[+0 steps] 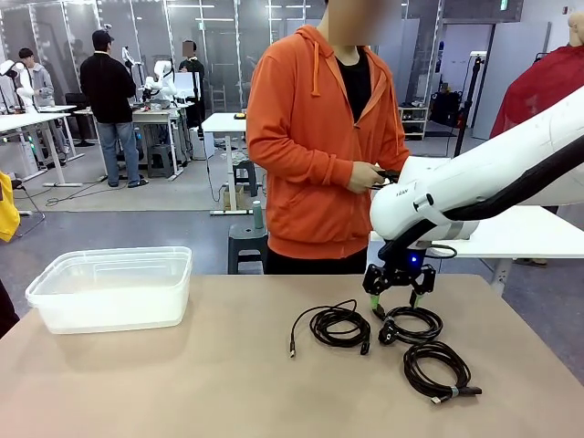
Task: Organize and store the cables.
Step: Place the Power Cable into the Organizing box.
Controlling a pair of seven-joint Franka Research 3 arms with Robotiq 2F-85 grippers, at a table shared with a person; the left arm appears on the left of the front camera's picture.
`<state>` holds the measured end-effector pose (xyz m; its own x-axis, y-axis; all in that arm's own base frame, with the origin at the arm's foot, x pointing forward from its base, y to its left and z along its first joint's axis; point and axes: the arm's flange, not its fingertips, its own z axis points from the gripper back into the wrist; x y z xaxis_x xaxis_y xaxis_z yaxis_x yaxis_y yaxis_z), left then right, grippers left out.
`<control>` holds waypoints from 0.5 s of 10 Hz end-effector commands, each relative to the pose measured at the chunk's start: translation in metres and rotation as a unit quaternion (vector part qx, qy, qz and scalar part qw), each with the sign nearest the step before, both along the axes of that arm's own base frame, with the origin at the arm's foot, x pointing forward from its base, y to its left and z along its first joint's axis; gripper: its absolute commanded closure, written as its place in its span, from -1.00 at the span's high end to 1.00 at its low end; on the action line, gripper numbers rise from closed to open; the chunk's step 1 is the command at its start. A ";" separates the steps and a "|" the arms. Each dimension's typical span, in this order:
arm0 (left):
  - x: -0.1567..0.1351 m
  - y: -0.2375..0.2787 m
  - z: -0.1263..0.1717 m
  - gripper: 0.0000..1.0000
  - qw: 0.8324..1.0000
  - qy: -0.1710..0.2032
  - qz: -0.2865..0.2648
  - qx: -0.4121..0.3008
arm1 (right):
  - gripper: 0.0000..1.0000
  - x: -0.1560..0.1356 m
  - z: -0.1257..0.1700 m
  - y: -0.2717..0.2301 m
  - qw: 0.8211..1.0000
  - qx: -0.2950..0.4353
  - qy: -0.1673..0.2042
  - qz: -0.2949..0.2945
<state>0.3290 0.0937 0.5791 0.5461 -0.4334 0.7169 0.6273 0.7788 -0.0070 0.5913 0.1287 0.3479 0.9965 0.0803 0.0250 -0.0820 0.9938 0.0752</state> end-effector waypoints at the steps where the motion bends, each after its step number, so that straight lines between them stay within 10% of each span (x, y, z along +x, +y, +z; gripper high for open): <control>1: -0.002 -0.001 -0.001 1.00 1.000 -0.001 -0.007 0.002 | 1.00 0.007 -0.012 0.002 1.000 -0.014 -0.004 -0.022; 5: -0.002 -0.001 -0.001 1.00 1.000 -0.001 -0.007 0.002 | 1.00 0.019 -0.034 0.006 0.999 -0.026 -0.008 -0.028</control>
